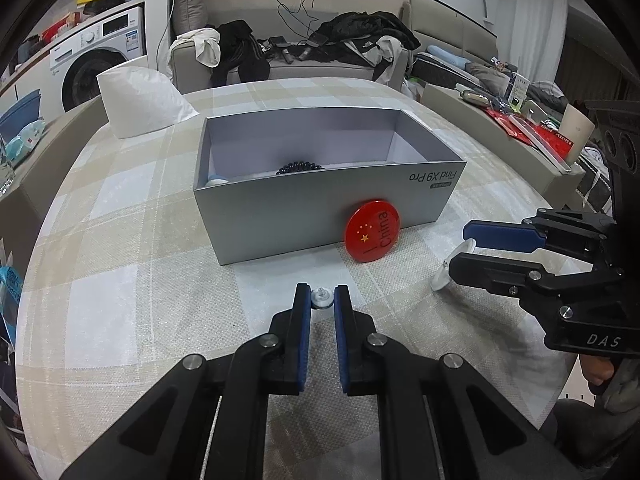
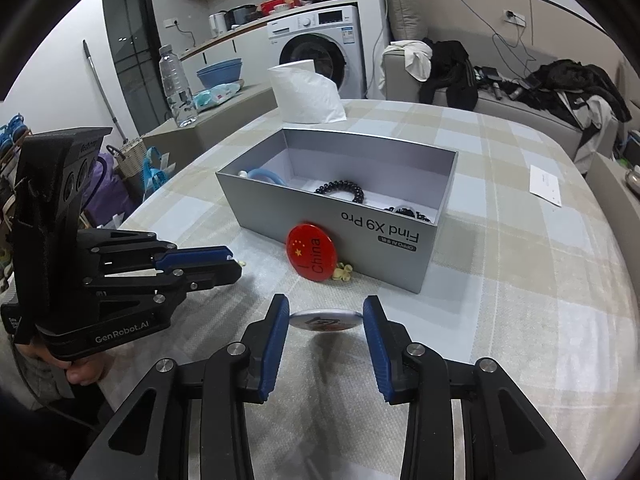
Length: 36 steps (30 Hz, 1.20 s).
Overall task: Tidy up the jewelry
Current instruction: 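Grasp the round white pin badge with the right tool while the left tool grasps a small white charm, then lower the badge and charm into the grey box and open both tools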
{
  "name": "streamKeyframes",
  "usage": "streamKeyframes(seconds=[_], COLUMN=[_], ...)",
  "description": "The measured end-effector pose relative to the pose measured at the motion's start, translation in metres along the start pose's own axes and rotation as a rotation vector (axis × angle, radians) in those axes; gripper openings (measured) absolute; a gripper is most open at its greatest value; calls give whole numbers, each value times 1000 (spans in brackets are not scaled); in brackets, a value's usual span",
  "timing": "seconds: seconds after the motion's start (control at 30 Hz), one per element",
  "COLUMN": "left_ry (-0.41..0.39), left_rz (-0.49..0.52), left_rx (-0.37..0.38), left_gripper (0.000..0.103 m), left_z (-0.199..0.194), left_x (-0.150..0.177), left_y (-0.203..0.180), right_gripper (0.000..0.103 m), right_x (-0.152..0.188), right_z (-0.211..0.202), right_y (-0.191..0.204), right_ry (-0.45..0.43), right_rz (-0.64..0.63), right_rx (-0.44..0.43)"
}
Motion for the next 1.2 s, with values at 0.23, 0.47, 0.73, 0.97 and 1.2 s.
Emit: streamKeyframes(seconds=[0.23,0.47,0.73,0.97,1.2], left_ry=[-11,-5,-2,-9,-40], left_rz=[-11,-24,-33,-38,-46], left_rx=[6,10,6,4,1], left_gripper=[7,7,7,7,7], left_z=[-1,0,1,0,-8], left_x=[-2,-1,-1,-2,-8], left_y=[1,4,6,7,8], right_gripper=[32,38,42,42,42], right_x=[-1,2,10,11,6], right_z=[0,1,15,16,7], right_y=[1,1,2,2,0], right_ry=[-5,3,49,52,20], right_rz=[-1,6,3,4,11], right_rx=[-2,-16,-17,-18,-5])
Point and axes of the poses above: each gripper's, at about its wrist camera, not at the fingertips, and z roughly the way its jaws point, y to its left, x to its underside, the point moved 9 cm from there along z, roughly the way its jaws point, and after that the axes turned 10 degrees about -z, right-handed, at the moved point
